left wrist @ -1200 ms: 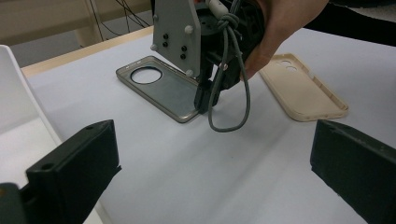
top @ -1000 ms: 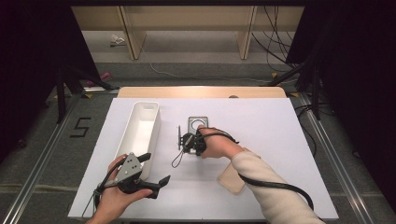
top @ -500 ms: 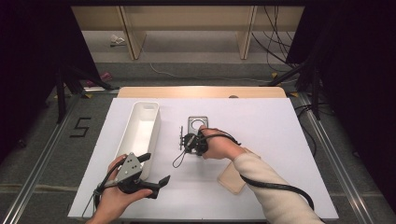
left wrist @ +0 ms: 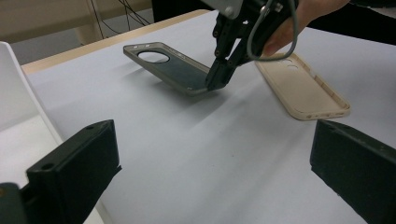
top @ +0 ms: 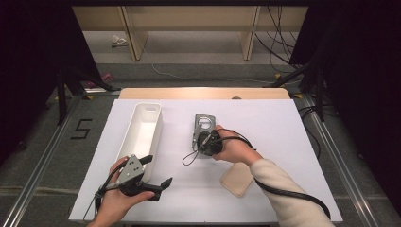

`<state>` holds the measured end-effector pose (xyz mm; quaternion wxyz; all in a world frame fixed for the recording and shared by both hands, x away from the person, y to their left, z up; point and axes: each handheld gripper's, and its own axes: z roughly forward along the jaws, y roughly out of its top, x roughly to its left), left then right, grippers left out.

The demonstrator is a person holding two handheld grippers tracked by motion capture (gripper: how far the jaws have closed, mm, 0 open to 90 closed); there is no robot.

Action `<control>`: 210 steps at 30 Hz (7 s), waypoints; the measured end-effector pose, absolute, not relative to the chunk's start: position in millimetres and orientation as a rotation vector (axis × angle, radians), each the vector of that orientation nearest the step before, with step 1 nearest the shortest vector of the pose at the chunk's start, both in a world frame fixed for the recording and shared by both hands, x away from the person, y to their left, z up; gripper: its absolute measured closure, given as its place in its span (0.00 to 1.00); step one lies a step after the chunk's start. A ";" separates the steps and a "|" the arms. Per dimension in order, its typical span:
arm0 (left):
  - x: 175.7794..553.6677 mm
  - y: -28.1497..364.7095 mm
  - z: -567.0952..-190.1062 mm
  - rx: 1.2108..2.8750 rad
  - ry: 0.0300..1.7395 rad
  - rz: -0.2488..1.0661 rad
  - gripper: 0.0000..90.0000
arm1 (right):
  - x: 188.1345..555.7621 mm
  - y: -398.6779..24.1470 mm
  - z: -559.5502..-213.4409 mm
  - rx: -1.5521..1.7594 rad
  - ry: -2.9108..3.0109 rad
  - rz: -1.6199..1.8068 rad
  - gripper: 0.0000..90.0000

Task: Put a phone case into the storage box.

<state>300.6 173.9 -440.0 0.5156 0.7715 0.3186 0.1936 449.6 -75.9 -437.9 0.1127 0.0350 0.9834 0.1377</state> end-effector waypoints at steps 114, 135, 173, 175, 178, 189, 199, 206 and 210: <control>431.7 55.2 -369.4 1.808 1.116 0.071 0.91 | 351.1 -112.7 -415.3 -0.001 2.770 0.732 0.99; 424.2 82.4 -359.5 1.824 0.929 0.396 0.91 | 367.6 -146.6 -413.8 0.512 2.523 1.084 0.31; 423.8 162.2 -327.7 1.682 0.920 0.458 0.91 | 375.4 -189.7 -412.8 0.786 2.387 1.182 0.20; 424.0 166.4 -326.2 1.677 0.924 0.461 0.91 | 375.5 -190.5 -412.8 0.791 2.382 1.183 0.20; 424.4 172.4 -323.6 1.674 0.927 0.468 0.91 | 375.6 -191.6 -412.6 0.800 2.382 1.185 0.20; 427.0 189.6 -314.7 1.660 0.933 0.497 0.91 | 376.3 -195.0 -412.9 0.827 2.374 1.192 0.20; 432.2 201.7 -313.5 1.670 0.922 0.565 0.91 | 376.9 -196.7 -413.1 0.841 2.369 1.200 0.20; 435.7 212.7 -311.0 1.660 0.924 0.572 0.91 | 377.3 -197.4 -413.5 0.849 2.367 1.202 0.20; 438.2 219.3 -310.1 1.655 0.928 0.581 0.91 | 377.4 -197.4 -413.6 0.851 2.368 1.203 0.20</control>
